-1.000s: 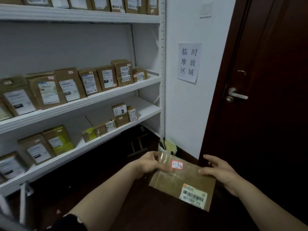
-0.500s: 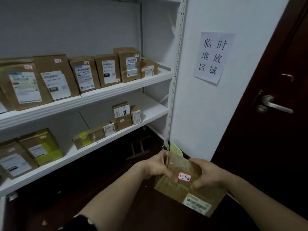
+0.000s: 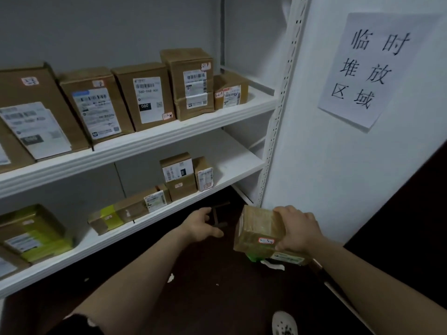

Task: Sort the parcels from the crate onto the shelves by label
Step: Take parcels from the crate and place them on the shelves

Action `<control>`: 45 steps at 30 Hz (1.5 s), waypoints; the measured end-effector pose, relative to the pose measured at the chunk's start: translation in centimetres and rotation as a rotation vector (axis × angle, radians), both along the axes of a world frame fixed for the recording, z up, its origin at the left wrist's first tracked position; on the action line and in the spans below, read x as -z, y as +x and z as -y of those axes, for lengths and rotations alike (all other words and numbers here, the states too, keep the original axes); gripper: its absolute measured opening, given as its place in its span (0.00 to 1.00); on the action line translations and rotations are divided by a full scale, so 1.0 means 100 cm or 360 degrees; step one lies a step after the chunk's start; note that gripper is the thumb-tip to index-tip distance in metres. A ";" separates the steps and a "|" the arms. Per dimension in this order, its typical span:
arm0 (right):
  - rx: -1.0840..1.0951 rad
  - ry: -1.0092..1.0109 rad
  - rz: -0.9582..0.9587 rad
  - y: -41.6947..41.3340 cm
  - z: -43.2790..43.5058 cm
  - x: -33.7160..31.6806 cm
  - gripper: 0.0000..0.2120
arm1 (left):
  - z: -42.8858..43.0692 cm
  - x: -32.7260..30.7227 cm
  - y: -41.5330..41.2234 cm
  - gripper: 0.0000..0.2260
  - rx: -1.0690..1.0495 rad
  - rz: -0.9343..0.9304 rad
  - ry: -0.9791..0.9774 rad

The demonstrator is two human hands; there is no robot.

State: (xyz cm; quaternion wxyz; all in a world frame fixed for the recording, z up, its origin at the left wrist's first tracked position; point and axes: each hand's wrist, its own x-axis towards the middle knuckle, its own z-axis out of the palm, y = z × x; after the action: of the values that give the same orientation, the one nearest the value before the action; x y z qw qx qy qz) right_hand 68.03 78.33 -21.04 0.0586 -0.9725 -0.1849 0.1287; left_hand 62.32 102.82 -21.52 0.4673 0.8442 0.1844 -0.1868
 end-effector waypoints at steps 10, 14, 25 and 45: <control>-0.0405 -0.0038 -0.0074 0.217 -0.024 0.040 0.47 | 0.005 0.038 0.144 0.20 0.0159 -0.0074 0.1000; -0.0455 -0.0055 -0.0105 0.283 -0.044 0.054 0.46 | 0.004 0.055 0.196 0.21 0.0121 -0.0074 0.1021; -0.0639 -0.0174 0.0047 0.420 -0.142 0.114 0.43 | -0.022 0.099 0.341 0.34 0.0210 0.0216 0.1059; -0.0762 -0.0060 -0.0019 0.427 -0.156 0.144 0.44 | -0.018 0.119 0.381 0.37 0.0261 -0.0119 0.1194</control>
State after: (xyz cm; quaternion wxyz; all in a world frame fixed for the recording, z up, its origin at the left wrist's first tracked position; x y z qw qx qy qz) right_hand 110.74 93.95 -35.46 0.0093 -0.9011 -0.4075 0.1482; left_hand 100.37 104.63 -33.44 0.1025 0.9610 0.1888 -0.1739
